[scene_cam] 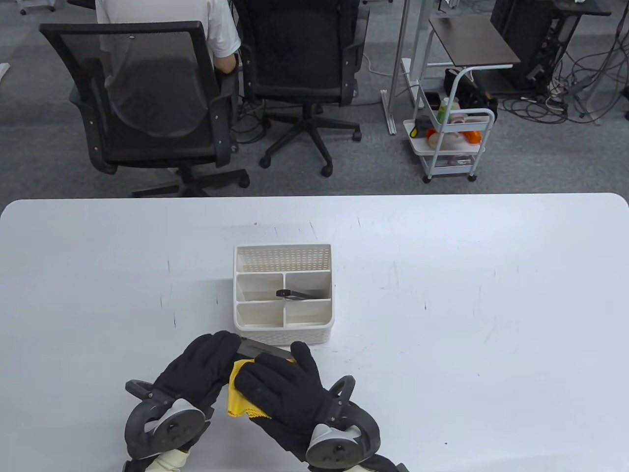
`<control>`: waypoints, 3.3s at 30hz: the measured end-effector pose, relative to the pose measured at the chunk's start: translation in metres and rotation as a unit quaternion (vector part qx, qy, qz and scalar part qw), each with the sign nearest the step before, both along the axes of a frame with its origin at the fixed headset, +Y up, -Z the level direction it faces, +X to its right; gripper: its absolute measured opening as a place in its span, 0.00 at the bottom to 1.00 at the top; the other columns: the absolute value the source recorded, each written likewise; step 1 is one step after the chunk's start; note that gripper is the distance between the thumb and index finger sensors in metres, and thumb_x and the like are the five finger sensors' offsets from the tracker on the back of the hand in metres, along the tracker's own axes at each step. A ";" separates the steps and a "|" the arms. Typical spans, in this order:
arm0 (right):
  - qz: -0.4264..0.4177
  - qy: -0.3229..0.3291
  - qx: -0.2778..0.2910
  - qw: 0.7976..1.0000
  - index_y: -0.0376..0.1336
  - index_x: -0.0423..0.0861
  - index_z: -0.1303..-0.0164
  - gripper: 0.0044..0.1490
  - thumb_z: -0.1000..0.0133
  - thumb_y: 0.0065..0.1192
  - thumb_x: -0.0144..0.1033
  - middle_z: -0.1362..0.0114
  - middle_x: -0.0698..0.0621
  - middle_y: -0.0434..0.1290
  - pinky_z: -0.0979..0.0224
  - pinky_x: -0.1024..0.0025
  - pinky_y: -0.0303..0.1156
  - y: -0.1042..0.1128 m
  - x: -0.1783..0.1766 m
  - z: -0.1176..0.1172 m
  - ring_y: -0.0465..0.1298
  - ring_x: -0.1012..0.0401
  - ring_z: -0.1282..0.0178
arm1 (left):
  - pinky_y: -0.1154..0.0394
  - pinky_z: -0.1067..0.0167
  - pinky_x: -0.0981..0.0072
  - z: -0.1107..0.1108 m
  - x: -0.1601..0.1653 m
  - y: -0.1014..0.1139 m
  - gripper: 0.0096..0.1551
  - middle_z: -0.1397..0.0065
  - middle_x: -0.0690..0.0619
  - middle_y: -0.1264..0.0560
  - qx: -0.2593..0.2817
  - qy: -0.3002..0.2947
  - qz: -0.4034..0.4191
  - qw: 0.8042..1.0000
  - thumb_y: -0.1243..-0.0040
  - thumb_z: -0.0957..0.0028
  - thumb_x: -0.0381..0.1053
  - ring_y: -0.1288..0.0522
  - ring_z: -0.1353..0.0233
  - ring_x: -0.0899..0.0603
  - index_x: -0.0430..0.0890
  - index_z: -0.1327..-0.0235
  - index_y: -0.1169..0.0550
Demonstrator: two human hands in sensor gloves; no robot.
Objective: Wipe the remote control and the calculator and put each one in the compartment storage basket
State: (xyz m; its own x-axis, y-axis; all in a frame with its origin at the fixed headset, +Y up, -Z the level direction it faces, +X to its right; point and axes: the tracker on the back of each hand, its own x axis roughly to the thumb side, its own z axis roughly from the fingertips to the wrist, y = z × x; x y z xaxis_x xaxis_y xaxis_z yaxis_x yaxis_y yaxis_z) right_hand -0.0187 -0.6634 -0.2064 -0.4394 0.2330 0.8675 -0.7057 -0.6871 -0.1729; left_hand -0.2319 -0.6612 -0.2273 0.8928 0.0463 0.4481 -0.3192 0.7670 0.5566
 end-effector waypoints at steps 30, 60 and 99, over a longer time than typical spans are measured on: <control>-0.152 -0.065 -0.117 0.979 0.60 0.42 0.20 0.34 0.36 0.56 0.40 0.17 0.41 0.67 0.30 0.25 0.53 -0.023 0.043 -0.038 0.63 0.42 0.19 | 0.11 0.55 0.55 -0.001 -0.030 0.013 0.30 0.37 0.52 0.15 -0.046 0.001 0.207 0.977 0.27 0.62 0.57 0.11 0.45 0.34 0.56 0.43 0.17; -0.275 -0.210 -0.210 0.915 0.69 0.33 0.31 0.30 0.40 0.62 0.33 0.36 0.37 0.81 0.39 0.42 0.72 -0.035 0.100 -0.062 0.82 0.46 0.45 | 0.13 0.45 0.56 -0.107 0.029 0.120 0.29 0.29 0.55 0.19 -0.070 0.058 0.047 0.995 0.31 0.54 0.55 0.14 0.36 0.37 0.63 0.36 0.23; -0.239 -0.191 -0.249 0.919 0.69 0.34 0.30 0.30 0.40 0.61 0.34 0.34 0.37 0.80 0.37 0.40 0.70 -0.045 0.098 -0.070 0.81 0.44 0.42 | 0.20 0.37 0.50 -0.211 0.080 0.021 0.24 0.34 0.62 0.17 -0.172 0.178 -0.165 0.955 0.30 0.56 0.59 0.19 0.29 0.41 0.66 0.43 0.19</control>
